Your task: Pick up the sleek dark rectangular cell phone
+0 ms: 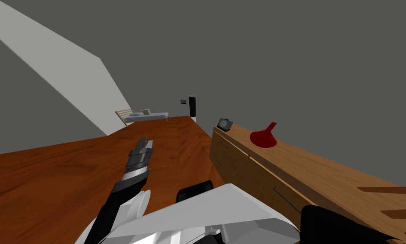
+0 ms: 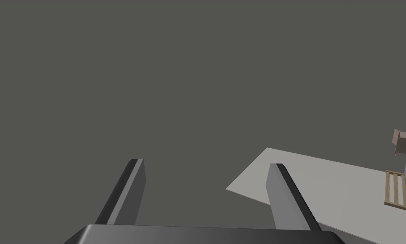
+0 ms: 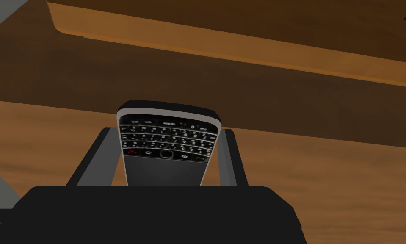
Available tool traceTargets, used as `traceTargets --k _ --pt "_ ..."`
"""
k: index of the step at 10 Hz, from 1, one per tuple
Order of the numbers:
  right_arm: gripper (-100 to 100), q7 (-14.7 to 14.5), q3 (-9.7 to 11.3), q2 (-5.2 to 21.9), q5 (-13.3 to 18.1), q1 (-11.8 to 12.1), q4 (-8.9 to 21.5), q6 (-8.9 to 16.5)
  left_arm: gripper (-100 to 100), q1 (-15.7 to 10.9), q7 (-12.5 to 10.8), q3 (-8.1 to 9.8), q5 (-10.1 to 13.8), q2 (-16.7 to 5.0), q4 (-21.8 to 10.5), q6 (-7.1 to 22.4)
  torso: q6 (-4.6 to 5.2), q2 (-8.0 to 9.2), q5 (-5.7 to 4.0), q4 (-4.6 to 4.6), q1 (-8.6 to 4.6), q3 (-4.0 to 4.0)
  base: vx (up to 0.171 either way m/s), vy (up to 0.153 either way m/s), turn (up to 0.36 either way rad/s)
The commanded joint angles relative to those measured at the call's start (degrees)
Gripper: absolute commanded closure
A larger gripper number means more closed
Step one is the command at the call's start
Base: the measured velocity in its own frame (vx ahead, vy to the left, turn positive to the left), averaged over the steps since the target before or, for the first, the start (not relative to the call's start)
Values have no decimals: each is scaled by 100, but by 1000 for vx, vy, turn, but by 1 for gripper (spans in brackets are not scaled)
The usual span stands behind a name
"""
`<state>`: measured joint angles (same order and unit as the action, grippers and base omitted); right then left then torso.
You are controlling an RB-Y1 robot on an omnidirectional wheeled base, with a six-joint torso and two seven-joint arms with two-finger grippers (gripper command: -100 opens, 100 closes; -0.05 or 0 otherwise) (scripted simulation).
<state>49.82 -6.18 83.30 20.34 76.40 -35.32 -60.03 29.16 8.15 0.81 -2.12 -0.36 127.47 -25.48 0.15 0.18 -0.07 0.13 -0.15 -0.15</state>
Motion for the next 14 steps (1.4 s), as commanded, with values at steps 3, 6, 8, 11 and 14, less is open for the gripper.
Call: traceTargets --k 3,6,8,11,14 --pt "100 -5 1 1 2 1 0 1 0 0 0 0 0 0 0 0 0 -7 0 -1 -2 4 0 0 0" --pt "100 -377 -11 -198 -55 43 158 -192 0 2 0 1 0 -1 0 0 11 -33 -3 -6 -17 18 103 -49 -113" --pt "100 -616 -53 -299 -108 133 184 -265 0 2 0 1 0 -1 0 0 -6 -66 -8 -15 -34 39 160 -81 -87" --pt "100 -918 -96 -400 -162 222 211 -338 0 2 0 1 0 -1 0 0 -1 -50 -4 -12 -19 29 102 -39 -79" --pt "100 -1398 -181 -602 -269 402 264 -484 0 2 0 1 0 -1 0 0 4 -60 -3 -14 -25 35 143 -53 -128"
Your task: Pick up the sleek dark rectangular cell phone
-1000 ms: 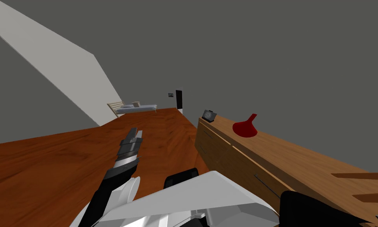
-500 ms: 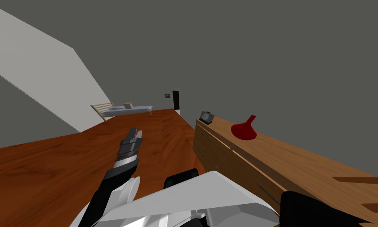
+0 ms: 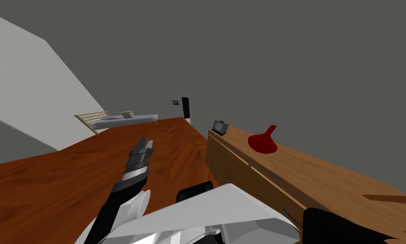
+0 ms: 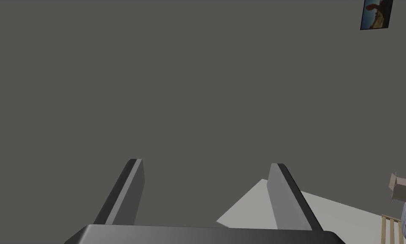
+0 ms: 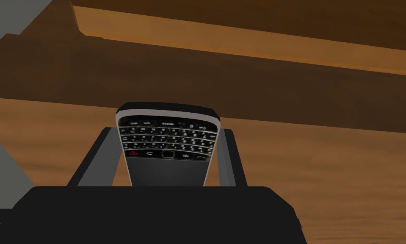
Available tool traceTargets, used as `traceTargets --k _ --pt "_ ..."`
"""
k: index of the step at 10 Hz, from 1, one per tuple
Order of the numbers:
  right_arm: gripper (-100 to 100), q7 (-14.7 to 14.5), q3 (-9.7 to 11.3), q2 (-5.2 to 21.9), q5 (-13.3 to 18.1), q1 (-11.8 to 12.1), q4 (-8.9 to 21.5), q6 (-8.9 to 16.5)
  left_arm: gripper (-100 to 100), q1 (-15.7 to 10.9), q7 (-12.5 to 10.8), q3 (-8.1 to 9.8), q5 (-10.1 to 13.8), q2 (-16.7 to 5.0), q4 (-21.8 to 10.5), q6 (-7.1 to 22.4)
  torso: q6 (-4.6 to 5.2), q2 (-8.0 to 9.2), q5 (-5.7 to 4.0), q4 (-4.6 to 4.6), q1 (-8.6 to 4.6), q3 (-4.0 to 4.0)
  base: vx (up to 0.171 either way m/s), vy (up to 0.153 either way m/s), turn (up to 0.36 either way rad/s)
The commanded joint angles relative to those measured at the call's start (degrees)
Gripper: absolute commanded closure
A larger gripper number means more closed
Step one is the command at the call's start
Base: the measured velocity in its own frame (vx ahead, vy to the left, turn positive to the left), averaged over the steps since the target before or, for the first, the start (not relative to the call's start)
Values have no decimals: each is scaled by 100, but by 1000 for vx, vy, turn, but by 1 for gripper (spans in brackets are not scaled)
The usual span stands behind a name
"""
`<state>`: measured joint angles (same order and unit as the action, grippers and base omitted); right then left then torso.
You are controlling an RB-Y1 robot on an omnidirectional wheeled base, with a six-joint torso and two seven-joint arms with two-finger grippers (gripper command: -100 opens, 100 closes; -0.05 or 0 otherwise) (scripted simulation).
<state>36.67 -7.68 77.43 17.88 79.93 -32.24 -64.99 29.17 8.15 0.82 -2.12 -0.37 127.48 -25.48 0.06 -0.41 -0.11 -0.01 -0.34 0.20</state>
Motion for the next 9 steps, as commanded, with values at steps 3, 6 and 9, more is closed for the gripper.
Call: traceTargets --k 3,6,9 --pt "100 -549 -116 -218 -130 227 9 -135 0 -1 0 0 0 0 0 0 -1 9 6 1 12 -5 118 -23 -97" --pt "100 -998 -201 -420 -238 407 62 -281 0 0 0 0 0 0 0 0 -4 1 1 -1 -4 0 143 -69 -119" --pt "0 -997 -208 -405 -241 423 37 -268 0 -2 0 -1 0 0 0 0 -7 25 7 3 12 -13 48 -13 -20"
